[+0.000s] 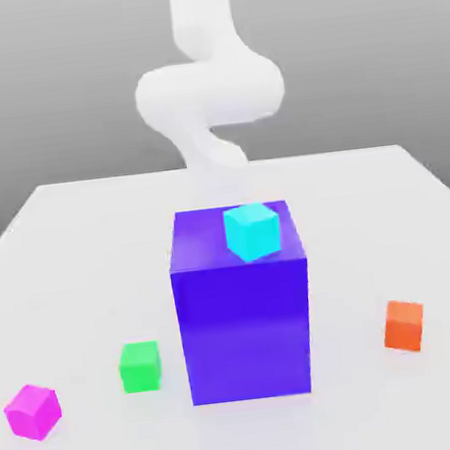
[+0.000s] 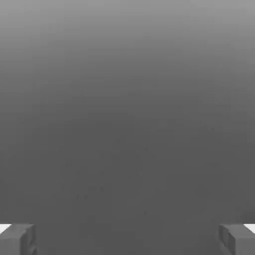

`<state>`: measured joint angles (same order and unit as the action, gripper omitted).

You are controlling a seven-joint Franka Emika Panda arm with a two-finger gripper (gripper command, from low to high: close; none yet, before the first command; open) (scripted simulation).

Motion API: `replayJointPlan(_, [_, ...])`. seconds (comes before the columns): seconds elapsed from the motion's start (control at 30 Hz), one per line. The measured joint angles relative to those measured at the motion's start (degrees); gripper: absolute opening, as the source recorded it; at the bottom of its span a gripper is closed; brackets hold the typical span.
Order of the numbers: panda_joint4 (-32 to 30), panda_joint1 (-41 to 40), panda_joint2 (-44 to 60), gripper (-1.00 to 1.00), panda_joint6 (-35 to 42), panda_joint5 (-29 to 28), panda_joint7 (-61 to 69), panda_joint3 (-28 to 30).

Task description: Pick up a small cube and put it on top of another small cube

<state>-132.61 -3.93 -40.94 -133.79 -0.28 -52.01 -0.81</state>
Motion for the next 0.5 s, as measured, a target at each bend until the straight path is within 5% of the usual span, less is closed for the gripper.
replayJointPlan(0.5, [-4.94, -18.46, 29.52, 0.0, -11.91, -4.11, -38.87, -0.03])
